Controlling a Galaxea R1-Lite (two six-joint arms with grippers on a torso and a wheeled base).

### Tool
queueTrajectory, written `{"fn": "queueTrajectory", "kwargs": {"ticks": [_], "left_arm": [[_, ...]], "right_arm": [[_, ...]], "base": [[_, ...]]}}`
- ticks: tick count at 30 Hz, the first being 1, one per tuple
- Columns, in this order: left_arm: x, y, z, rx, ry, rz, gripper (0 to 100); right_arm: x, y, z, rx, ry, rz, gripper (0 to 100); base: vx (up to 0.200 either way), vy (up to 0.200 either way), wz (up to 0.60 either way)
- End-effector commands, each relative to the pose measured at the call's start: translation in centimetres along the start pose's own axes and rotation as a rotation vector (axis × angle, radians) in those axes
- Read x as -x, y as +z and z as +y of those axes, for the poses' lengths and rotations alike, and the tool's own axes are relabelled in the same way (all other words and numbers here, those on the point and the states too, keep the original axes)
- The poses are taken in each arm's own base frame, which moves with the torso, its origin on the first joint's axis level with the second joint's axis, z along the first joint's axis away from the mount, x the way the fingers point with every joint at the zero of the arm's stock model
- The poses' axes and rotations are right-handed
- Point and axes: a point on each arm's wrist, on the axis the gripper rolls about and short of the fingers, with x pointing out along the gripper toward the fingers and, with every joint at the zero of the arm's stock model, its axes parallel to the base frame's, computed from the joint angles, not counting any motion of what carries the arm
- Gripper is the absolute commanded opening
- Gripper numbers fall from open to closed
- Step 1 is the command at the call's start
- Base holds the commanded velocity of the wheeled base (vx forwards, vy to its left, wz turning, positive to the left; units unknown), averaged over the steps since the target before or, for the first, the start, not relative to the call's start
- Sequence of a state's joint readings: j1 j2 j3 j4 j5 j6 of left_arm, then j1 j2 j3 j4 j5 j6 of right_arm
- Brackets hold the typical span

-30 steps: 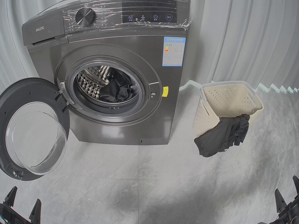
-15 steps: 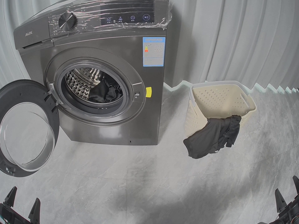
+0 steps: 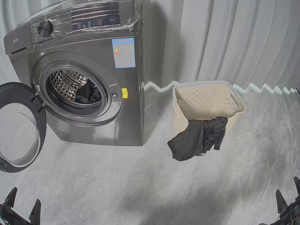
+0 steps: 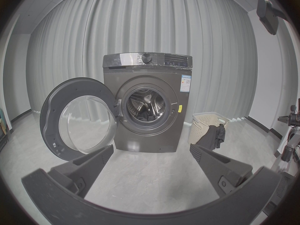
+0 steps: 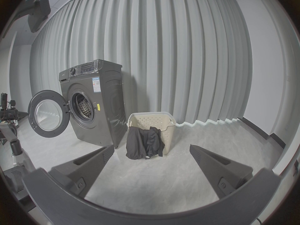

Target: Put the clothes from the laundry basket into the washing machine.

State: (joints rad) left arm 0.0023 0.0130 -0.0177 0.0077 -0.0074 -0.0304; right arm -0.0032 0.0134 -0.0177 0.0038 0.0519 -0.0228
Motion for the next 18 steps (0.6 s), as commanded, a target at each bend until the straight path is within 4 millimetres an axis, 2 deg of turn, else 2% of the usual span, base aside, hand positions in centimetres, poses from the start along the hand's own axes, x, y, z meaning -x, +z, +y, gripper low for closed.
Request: {"fn": "queueTrajectory", "kwargs": {"ticks": [1,10,18], "left_arm": [[-0.01,-0.43,0.01,0.002,0.001,0.002,100],[-0.01,-0.43,0.01,0.0,0.001,0.002,100],[-0.01,-0.43,0.01,0.003,0.001,0.002,100]], "right_arm": [[-0.03,-0.53,0.01,0.0,0.0,0.005,100],[-0.03,-0.51,0.01,-0.001,-0.001,0.004,100],[-0.03,-0.51,0.01,0.0,-0.001,0.004,100]], "base": [[0.0,-0.2,0.0],[0.0,-0.2,0.0],[0.0,0.0,0.0]]}}
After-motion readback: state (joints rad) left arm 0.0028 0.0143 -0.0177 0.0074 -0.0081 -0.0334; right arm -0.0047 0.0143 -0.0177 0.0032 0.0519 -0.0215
